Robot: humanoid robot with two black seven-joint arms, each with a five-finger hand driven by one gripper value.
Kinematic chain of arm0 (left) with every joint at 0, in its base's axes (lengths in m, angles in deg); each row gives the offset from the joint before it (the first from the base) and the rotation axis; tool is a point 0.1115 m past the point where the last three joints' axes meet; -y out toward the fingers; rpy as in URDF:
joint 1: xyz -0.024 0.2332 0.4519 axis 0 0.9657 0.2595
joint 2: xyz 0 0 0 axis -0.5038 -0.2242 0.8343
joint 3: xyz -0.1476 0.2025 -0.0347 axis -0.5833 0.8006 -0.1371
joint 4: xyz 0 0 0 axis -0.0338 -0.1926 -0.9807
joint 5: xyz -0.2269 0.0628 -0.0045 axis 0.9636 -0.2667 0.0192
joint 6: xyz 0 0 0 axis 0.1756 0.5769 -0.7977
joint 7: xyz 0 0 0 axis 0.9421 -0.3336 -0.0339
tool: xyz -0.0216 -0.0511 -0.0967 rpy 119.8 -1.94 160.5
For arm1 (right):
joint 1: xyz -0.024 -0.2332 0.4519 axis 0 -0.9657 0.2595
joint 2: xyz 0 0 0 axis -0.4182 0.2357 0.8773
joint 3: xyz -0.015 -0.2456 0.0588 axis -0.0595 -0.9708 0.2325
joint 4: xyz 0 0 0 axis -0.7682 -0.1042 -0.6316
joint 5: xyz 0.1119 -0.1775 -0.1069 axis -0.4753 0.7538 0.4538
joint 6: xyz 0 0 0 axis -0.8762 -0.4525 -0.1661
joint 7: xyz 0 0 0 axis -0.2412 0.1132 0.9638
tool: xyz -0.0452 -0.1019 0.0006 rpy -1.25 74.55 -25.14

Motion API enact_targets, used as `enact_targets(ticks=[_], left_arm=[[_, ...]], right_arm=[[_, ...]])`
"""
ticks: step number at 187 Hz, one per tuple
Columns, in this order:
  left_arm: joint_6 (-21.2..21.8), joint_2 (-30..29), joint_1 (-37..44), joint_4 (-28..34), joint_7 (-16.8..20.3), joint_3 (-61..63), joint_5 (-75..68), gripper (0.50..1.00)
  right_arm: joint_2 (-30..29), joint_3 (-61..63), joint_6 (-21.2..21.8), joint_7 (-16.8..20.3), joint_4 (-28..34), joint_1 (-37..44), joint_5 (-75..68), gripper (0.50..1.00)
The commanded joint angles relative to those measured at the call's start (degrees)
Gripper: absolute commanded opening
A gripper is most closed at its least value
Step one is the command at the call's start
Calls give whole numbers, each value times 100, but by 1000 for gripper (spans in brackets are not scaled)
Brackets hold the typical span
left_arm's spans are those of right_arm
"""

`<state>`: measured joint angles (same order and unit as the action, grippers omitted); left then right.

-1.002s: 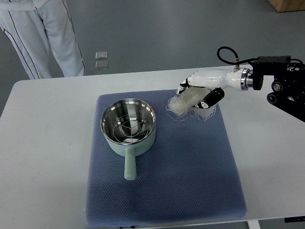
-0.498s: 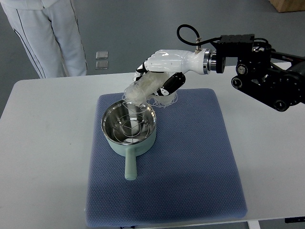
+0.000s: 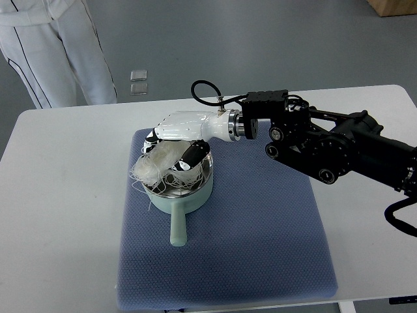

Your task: Put vermicelli into pot with right hand

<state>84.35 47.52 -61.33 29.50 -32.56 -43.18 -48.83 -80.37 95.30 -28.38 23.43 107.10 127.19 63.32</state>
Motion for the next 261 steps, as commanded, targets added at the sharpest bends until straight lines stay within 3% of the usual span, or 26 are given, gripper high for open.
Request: enact_targets(ticks=[1, 12, 37, 83, 105, 112, 132, 180, 205, 261], left_arm=[[-1, 0, 0, 0, 0, 0, 0, 1000], [-1, 0, 0, 0, 0, 0, 0, 1000], [-1, 0, 0, 0, 0, 0, 0, 1000], [-1, 0, 0, 0, 0, 0, 0, 1000], [-1, 0, 0, 0, 0, 0, 0, 1000], [-1, 0, 0, 0, 0, 0, 0, 1000], [-1, 0, 0, 0, 0, 0, 0, 1000], [-1, 0, 0, 0, 0, 0, 0, 1000], [8, 0, 0, 0, 0, 0, 0, 1000], [-1, 0, 0, 0, 0, 0, 0, 1000]], right_arm=[[-7, 9, -93, 55, -65, -56, -6, 682], [2, 17, -164, 55, -126, -91, -15, 748], [46, 26, -190, 55, -153, -91, -33, 797], [133, 114, -190, 55, -144, -91, -112, 858], [256, 246, -190, 3, -91, -83, -147, 864], [318, 377, -181, -15, -56, -74, -243, 897], [353, 799, -120, -15, -38, -47, -797, 915], [494, 1670, -50, 38, -320, -302, -3091, 915], [432, 1775, -339, -32, -855, -900, -4725, 915], [81, 2056, -1262, -24, -1690, -1401, -7652, 913]])
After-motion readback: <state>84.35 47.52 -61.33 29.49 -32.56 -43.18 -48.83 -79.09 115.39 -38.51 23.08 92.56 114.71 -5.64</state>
